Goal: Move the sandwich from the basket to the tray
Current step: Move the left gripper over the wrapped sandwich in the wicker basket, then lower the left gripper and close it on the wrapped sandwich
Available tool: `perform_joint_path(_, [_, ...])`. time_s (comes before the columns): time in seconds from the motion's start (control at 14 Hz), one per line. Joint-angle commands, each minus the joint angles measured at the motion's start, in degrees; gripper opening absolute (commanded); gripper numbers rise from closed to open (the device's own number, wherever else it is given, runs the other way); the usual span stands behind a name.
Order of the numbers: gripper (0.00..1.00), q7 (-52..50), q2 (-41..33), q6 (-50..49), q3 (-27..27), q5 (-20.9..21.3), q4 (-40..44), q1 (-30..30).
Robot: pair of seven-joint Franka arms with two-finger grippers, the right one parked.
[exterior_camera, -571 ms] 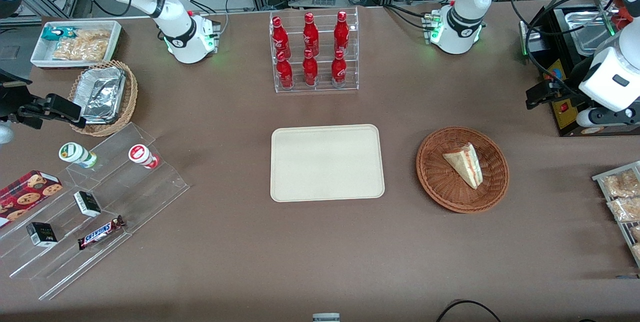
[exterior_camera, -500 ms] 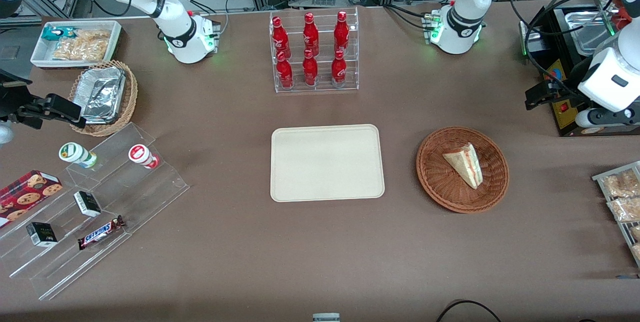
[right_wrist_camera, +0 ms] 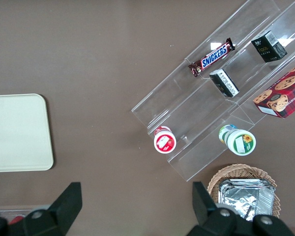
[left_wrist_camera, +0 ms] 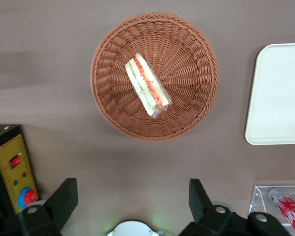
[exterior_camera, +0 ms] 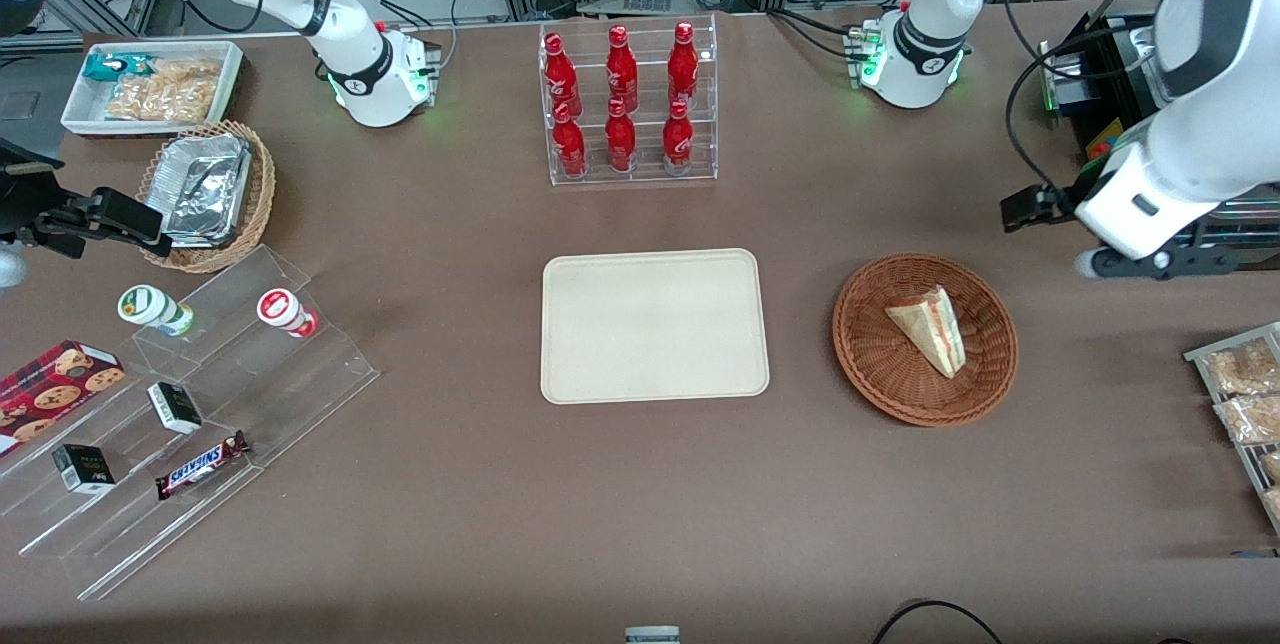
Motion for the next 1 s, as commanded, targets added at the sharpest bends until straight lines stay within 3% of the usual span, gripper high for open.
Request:
perform_joint_path(0.0, [1.00,0.27,-0.79,9.36,0.26,0.21,-9.45,-1.71])
perform_joint_path(0.43, [1.00,-1.30,-0.88,28.79,0.35,0.12,-24.39,-1.97])
perform_joint_path(0.93, [1.00,-28.69,3.51,43.75,0.35,0.03,-29.60,-2.06])
